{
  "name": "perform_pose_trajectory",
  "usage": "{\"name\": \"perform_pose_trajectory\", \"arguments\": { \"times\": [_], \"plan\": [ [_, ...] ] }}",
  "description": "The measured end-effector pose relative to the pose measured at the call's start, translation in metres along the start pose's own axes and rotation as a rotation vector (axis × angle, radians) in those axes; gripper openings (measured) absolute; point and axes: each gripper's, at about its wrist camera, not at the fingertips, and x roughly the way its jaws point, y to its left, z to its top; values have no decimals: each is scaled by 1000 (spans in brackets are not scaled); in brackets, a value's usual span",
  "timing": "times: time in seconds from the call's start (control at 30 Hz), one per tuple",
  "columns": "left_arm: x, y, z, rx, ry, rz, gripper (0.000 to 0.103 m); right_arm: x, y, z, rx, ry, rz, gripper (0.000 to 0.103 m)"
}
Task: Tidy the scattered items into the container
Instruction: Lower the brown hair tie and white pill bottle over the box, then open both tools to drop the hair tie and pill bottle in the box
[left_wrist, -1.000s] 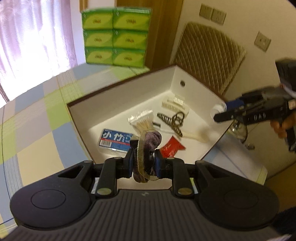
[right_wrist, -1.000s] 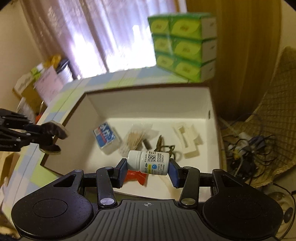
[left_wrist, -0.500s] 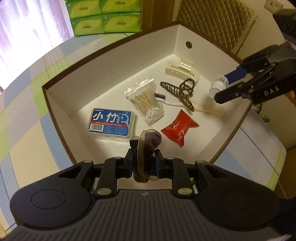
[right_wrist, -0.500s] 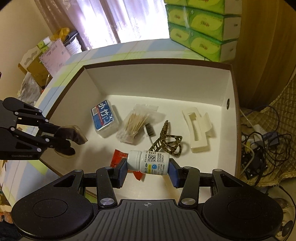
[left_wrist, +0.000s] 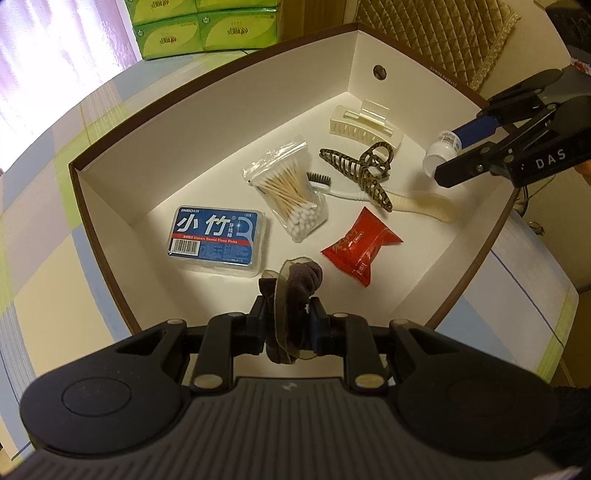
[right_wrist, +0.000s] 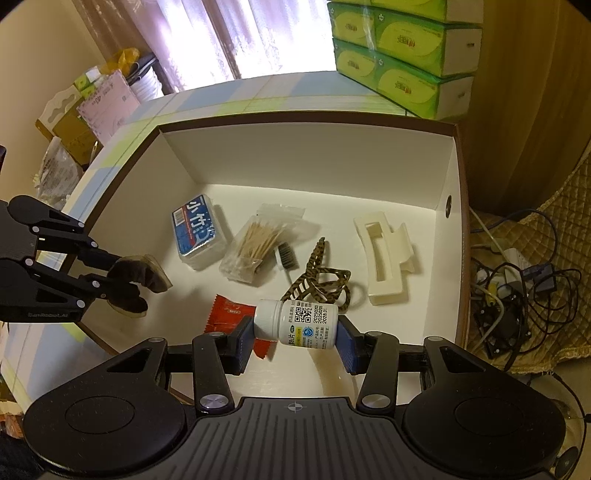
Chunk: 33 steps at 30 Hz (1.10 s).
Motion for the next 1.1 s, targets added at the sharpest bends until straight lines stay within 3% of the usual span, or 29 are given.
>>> {"name": "perform_pose_trajectory", "arguments": {
  "times": [0.17,0.43,1.03,1.1],
  "plan": [
    [2,-2,0,6,10,-5,19,0,0,0,-1,2,1,49],
    [-2,-6,-1,33,7,7,40,-1,0,0,-3,3,2,49],
    [-14,0,-4,-10,-20,5,55,8,10,3,-10,53,39,50],
    [-15,0,-3,-18,-22,6,64,9,11,3,-9,66,46,80]
  ]
}}
